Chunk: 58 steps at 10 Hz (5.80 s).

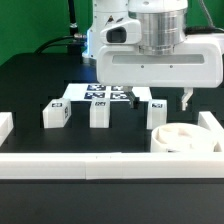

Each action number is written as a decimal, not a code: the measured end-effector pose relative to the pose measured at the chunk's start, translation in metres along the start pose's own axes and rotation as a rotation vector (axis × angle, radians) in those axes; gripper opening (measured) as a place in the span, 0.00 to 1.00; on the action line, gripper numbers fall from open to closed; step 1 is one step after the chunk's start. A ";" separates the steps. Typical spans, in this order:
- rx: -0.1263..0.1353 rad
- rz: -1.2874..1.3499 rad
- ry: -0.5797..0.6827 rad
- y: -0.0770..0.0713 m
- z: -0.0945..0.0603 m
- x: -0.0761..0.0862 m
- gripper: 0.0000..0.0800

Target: Assemble stool

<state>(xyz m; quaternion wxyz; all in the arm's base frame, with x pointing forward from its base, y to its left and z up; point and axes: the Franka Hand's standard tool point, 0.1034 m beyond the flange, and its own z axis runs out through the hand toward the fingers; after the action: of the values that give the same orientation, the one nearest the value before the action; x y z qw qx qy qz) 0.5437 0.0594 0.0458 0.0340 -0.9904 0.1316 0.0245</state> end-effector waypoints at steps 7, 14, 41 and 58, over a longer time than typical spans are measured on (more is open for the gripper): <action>-0.069 -0.023 -0.429 0.010 0.004 -0.009 0.81; -0.068 -0.048 -0.869 0.006 0.024 -0.031 0.81; 0.020 -0.163 -0.355 -0.033 -0.071 0.021 0.42; 0.079 -0.332 0.353 -0.080 -0.050 0.046 0.42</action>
Offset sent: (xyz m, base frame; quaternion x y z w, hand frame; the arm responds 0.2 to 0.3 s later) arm 0.0045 -0.0138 -0.0031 -0.0564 -0.2010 0.0042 0.9780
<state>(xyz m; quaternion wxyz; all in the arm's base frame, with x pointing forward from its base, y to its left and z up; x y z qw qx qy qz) 0.6105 0.1204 0.0982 0.0526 -0.9853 -0.0282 -0.1603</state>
